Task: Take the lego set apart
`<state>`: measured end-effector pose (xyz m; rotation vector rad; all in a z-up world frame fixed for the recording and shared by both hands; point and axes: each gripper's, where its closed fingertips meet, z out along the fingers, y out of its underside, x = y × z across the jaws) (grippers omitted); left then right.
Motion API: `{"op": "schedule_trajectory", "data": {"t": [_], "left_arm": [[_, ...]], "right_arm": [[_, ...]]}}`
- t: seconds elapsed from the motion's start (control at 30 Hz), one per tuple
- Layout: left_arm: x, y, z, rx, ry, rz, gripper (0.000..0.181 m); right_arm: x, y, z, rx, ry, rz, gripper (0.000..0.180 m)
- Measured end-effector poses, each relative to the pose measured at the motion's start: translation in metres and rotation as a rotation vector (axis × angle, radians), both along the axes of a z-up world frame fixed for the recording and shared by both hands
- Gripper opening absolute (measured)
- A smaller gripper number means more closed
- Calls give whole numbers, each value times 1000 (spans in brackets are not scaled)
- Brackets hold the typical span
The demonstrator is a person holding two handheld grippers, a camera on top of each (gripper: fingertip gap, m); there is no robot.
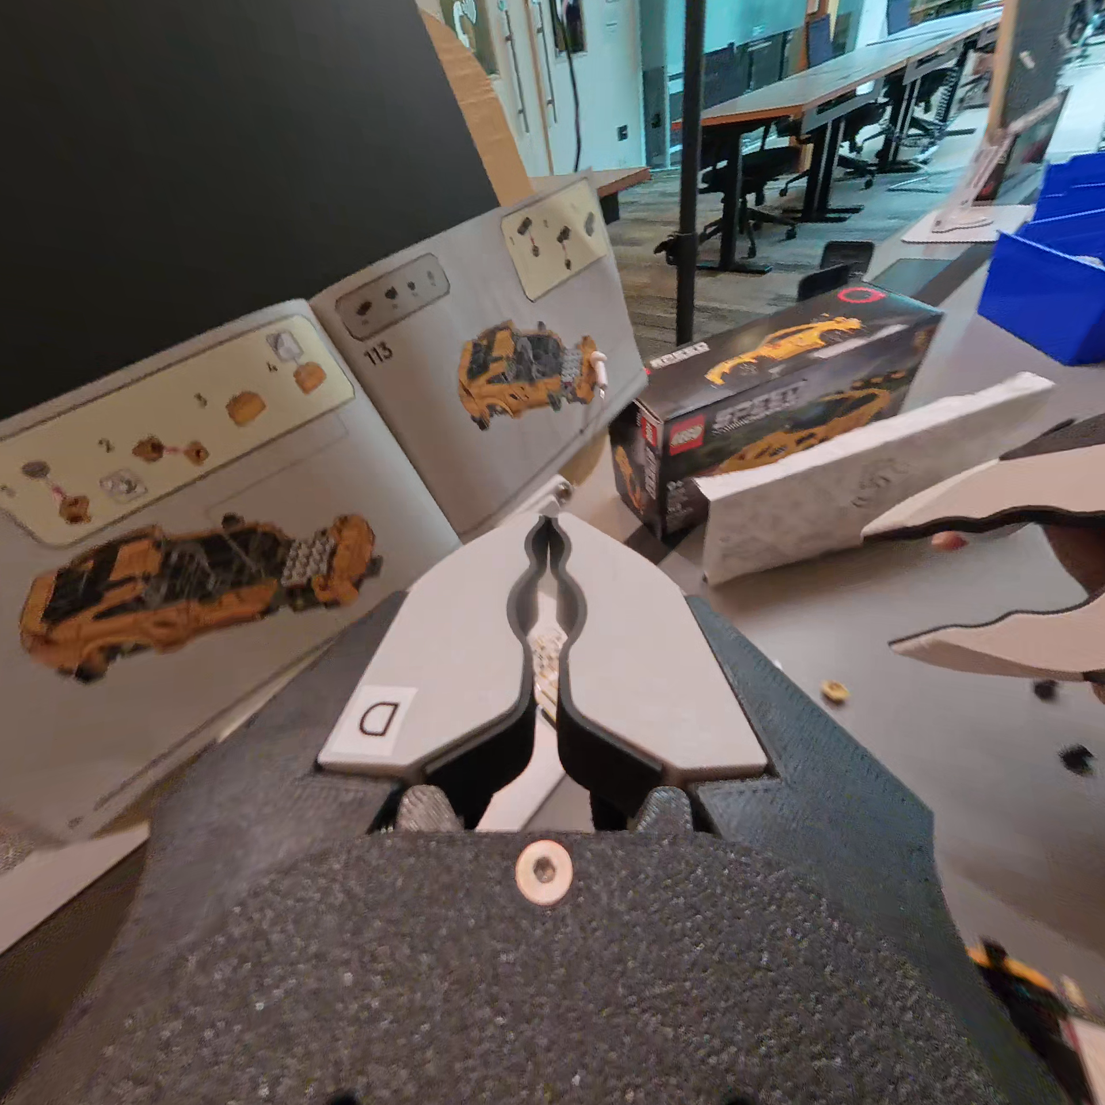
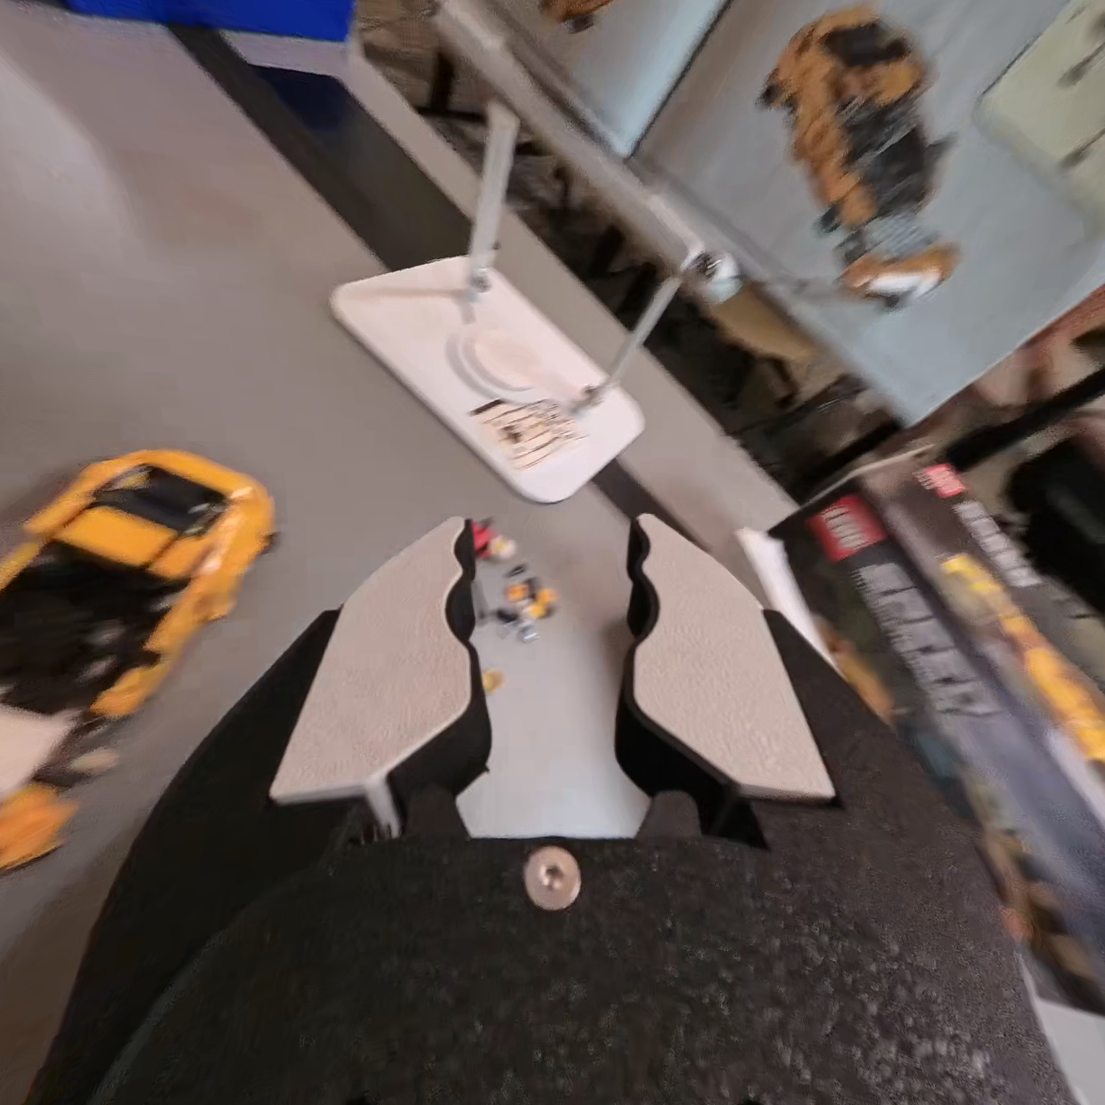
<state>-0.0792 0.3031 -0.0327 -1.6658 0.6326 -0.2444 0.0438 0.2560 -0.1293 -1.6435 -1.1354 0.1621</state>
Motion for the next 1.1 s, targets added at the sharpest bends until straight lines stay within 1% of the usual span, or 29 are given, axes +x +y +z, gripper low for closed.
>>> {"op": "schedule_trajectory", "data": {"t": [0.1, 0.23, 0.3, 0.4, 0.43, 0.5, 0.57, 0.67, 0.87, 1.1], "left_arm": [[-7, -39, -7, -18, 5, -22, 0], [-16, -90, -22, -64, 13, -44, 0], [-19, -113, -35, -100, -7, -55, 0], [-20, -144, -60, -157, -49, -62, 0], [-21, -151, -69, -172, -62, -57, 3], [-26, -157, -90, -193, -77, -30, 2], [-30, -159, -107, -218, -132, -16, 2], [-43, -154, -127, -240, -107, 28, 5], [-71, -146, -131, -208, -86, 100, 9], [-81, -144, -126, -177, -83, 123, 9]], "right_arm": [[-2, -45, -31, -157, 20, 64, 60], [-6, -95, -67, -349, 20, 124, 68], [-10, -116, -78, -409, 7, 141, 71], [-19, -141, -89, -441, -16, 158, 72], [-22, -147, -93, -451, -28, 159, 73], [-28, -159, -102, -482, -42, 157, 75], [-34, -168, -110, -504, -65, 151, 78], [-40, -172, -121, -500, -115, 119, 82], [-46, -165, -136, -500, -144, 18, 85], [-47, -163, -137, -535, -128, -3, 74]]}}
